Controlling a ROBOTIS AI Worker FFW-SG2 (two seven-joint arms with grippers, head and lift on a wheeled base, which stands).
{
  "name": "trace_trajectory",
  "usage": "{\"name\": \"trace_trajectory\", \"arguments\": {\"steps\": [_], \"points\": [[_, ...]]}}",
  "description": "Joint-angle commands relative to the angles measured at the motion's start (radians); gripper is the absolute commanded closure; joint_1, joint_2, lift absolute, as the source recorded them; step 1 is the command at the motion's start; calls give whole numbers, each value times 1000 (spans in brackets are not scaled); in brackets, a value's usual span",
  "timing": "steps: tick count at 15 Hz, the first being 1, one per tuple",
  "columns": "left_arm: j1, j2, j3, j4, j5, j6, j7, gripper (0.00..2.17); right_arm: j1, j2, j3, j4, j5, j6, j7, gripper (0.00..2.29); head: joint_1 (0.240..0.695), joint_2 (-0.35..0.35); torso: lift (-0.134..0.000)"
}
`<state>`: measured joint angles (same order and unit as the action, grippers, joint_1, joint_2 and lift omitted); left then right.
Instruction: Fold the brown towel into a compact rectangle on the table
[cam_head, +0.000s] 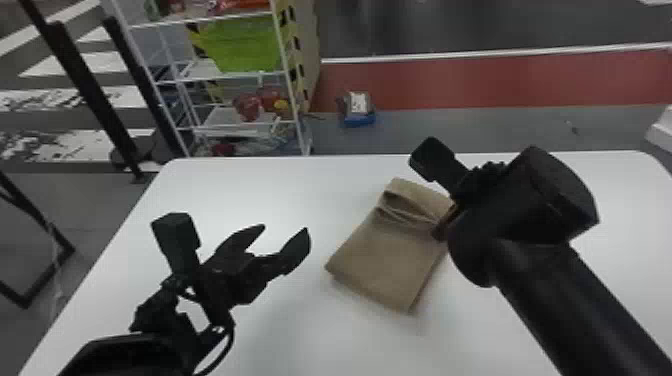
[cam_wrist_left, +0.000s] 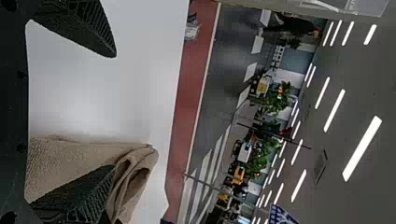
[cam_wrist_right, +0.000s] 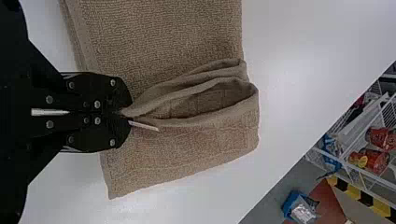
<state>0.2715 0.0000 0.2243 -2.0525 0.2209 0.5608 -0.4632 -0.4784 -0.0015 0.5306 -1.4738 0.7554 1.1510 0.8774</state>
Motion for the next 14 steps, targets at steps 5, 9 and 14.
{"name": "trace_trajectory", "arguments": {"steps": [5, 9, 14], "points": [[0, -3, 1, -2, 0, 0, 0, 26, 8, 2, -40, -63, -31, 8, -1, 1139, 695, 167, -134], [2, -3, 0, -5, 0, 0, -5, 26, 9, 2, -47, -86, -36, 17, 26, 1136, 695, 167, -134], [2, -3, -2, -3, 0, 0, -3, 26, 12, 2, -40, -60, -24, 8, 15, 1133, 695, 169, -134]]}}
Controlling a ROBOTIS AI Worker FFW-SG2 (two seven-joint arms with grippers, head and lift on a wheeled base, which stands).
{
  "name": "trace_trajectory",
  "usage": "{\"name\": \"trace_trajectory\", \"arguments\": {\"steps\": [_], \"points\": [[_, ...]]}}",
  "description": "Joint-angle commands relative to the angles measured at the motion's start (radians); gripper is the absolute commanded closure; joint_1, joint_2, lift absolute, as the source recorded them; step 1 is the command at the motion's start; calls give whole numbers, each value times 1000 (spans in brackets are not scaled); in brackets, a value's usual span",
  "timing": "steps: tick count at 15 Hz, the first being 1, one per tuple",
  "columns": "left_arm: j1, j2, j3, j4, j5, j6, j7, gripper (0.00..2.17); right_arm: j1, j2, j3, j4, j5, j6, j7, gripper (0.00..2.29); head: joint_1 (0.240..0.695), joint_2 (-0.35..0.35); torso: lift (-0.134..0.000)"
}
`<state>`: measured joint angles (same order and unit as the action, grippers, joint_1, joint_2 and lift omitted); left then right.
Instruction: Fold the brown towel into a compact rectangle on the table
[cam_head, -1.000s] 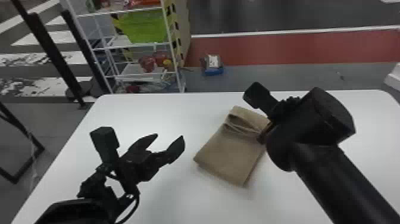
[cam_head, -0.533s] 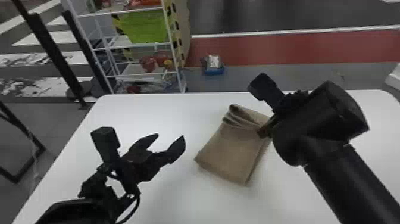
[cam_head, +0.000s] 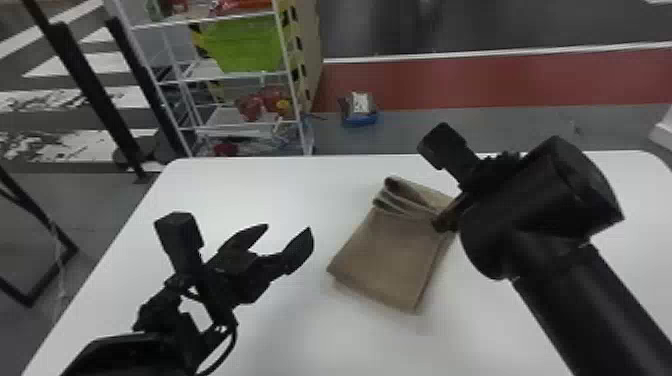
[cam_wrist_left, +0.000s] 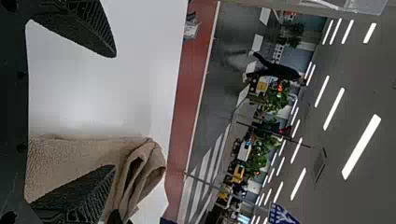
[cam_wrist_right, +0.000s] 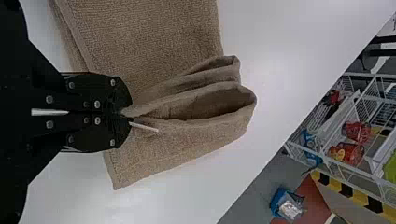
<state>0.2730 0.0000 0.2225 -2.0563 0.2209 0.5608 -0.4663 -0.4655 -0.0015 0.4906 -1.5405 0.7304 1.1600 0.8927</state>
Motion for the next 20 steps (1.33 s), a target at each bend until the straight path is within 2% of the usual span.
{"name": "trace_trajectory", "arguments": {"steps": [1, 3, 9, 11, 20], "points": [[0, -3, -2, 1, 0, 0, 0, 26, -4, 2, 6, 17, 4, -1, -1, 1126, 695, 168, -134], [0, -3, -2, 1, 0, 0, 0, 26, -4, 2, 20, 36, 6, -1, -12, 977, 695, 165, -134], [0, -3, 0, 2, 0, 0, 0, 26, -8, 2, 22, 59, 7, -13, -28, 977, 695, 162, -134], [0, -3, -2, 2, 0, 0, 0, 26, -8, 2, 14, 59, 0, -13, -31, 822, 695, 162, -134], [0, -3, -2, 2, 0, 0, 0, 26, -10, 2, 8, 59, -8, -1, -69, 826, 695, 154, -134]]}}
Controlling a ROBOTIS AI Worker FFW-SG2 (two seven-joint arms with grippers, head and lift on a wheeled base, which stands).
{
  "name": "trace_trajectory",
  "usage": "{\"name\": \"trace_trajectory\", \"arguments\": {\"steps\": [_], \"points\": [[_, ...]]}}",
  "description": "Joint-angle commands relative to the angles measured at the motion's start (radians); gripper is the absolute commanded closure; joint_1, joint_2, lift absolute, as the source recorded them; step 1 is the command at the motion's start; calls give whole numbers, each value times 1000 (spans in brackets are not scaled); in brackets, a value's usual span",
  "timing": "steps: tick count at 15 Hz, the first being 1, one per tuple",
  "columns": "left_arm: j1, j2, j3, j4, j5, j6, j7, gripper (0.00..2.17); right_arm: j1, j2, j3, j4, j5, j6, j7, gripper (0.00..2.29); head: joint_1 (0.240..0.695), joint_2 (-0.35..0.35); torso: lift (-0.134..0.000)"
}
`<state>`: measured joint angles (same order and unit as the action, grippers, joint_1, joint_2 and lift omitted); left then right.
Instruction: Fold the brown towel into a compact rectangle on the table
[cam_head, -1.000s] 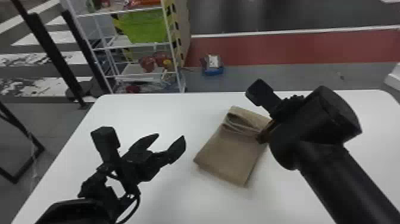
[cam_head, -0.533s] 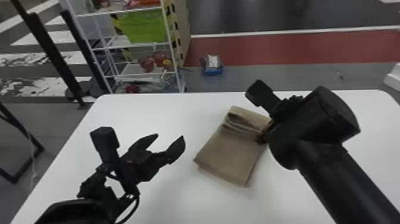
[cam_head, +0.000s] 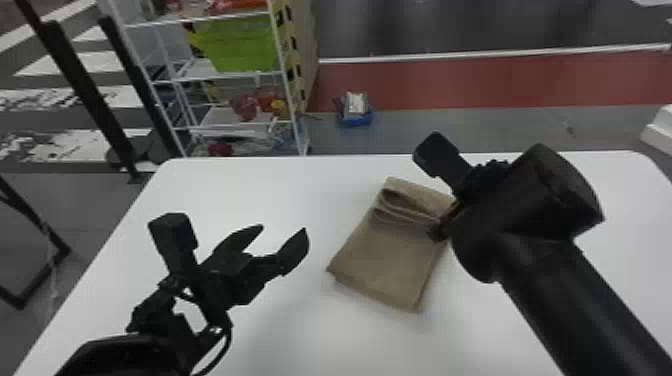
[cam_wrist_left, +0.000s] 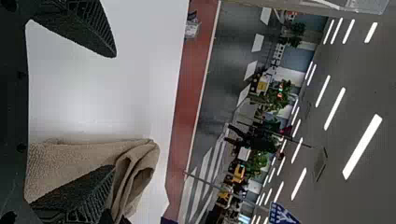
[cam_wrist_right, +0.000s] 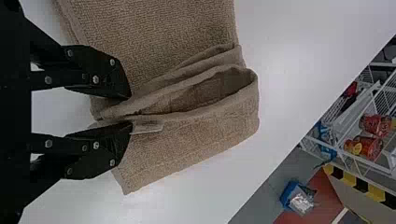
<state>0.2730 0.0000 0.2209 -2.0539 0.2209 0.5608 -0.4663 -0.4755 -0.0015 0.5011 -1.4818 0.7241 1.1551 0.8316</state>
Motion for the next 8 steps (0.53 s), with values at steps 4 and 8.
{"name": "trace_trajectory", "arguments": {"steps": [4, 8], "points": [[0, -3, -2, 0, 0, 0, 0, 26, 0, 2, -13, 0, -9, 1, -28, 826, 695, 147, -134], [0, -3, -2, 0, 0, 0, 0, 26, -3, 2, -19, 0, -23, 1, -60, 826, 695, 141, -134]]}}
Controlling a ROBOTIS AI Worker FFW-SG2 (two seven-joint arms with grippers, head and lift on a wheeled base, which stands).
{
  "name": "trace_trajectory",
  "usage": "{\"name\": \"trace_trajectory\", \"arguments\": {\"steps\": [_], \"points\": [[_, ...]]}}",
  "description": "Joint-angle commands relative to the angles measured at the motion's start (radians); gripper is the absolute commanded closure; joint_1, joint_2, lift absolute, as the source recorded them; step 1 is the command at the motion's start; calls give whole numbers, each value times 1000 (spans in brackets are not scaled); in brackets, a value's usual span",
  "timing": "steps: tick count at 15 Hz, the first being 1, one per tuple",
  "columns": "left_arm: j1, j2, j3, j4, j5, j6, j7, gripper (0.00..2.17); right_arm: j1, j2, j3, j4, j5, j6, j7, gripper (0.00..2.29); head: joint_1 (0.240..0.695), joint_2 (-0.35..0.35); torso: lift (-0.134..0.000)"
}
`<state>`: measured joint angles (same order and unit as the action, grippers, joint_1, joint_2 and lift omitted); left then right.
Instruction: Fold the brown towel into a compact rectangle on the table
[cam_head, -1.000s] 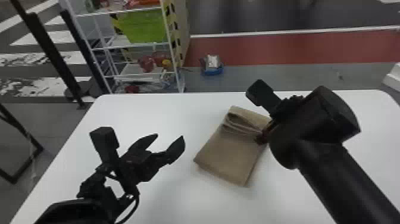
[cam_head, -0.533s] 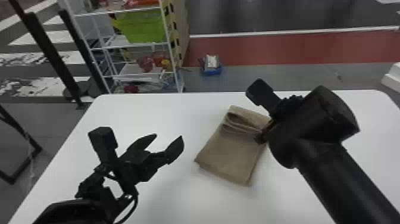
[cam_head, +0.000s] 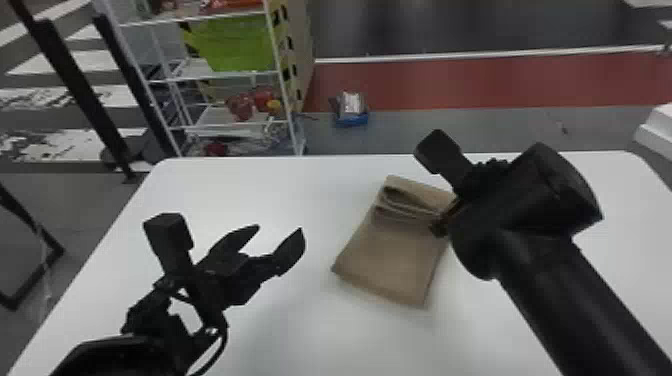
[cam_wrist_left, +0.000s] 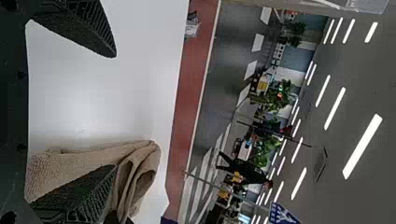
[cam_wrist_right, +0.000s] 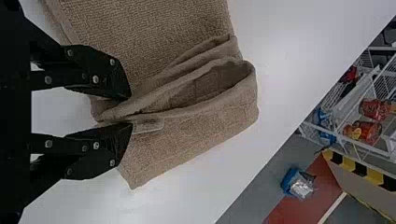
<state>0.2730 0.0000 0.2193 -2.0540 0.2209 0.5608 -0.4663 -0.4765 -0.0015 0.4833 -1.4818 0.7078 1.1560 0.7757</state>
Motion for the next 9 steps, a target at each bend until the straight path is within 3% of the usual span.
{"name": "trace_trajectory", "arguments": {"steps": [1, 5, 7, 9], "points": [[0, -3, 0, 1, 0, 0, 0, 26, -2, 2, 0, 0, -5, -3, -9, 826, 695, 140, -134], [0, -3, 0, 1, -2, 0, 0, 26, -5, 2, -2, 0, -7, 3, -35, 822, 695, 138, -134], [0, -3, 0, 0, -2, 0, 0, 26, -8, 2, 0, 2, -7, 6, -41, 613, 695, 135, -134], [0, -3, 0, -2, -2, 0, 0, 26, -14, 2, 1, 17, -1, 9, -46, 637, 695, 133, -134]]}}
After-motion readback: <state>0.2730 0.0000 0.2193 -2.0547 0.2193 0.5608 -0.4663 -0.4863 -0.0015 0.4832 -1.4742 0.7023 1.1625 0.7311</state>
